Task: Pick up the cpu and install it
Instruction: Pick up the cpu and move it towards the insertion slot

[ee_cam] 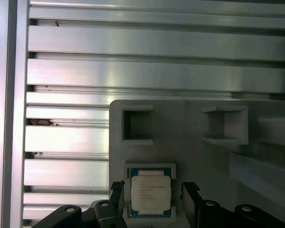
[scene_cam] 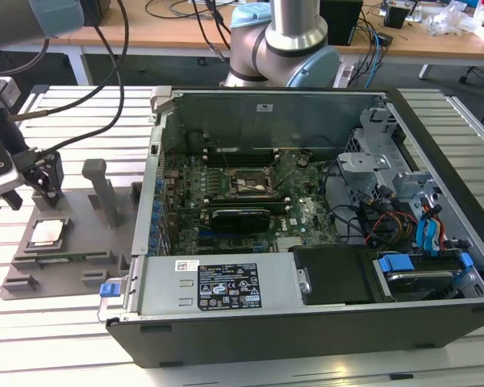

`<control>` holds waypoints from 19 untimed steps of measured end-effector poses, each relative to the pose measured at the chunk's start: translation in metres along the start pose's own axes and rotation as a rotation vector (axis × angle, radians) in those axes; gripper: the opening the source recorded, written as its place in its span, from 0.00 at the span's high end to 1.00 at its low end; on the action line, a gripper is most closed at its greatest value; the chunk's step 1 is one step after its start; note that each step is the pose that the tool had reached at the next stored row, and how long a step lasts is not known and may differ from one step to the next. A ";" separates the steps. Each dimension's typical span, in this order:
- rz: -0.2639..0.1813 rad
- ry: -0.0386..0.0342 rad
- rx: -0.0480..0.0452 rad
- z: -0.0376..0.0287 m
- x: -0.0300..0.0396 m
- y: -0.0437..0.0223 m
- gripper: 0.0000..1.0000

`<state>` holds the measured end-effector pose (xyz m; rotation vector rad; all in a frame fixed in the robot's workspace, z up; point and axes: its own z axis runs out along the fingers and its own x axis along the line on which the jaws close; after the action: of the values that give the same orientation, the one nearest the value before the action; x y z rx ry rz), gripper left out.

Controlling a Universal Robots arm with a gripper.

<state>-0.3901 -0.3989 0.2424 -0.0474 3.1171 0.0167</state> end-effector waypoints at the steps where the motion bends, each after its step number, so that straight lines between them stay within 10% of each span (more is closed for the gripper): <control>1: 0.000 0.0000 0.0003 0.0005 0.0000 0.0000 0.40; 6: -0.026 0.0007 0.0166 0.0025 0.0000 -0.0001 0.40; 19: -0.029 0.0006 0.0166 0.0093 -0.0017 -0.0041 0.40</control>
<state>-0.3880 -0.4028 0.2331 -0.0917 3.1163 -0.0098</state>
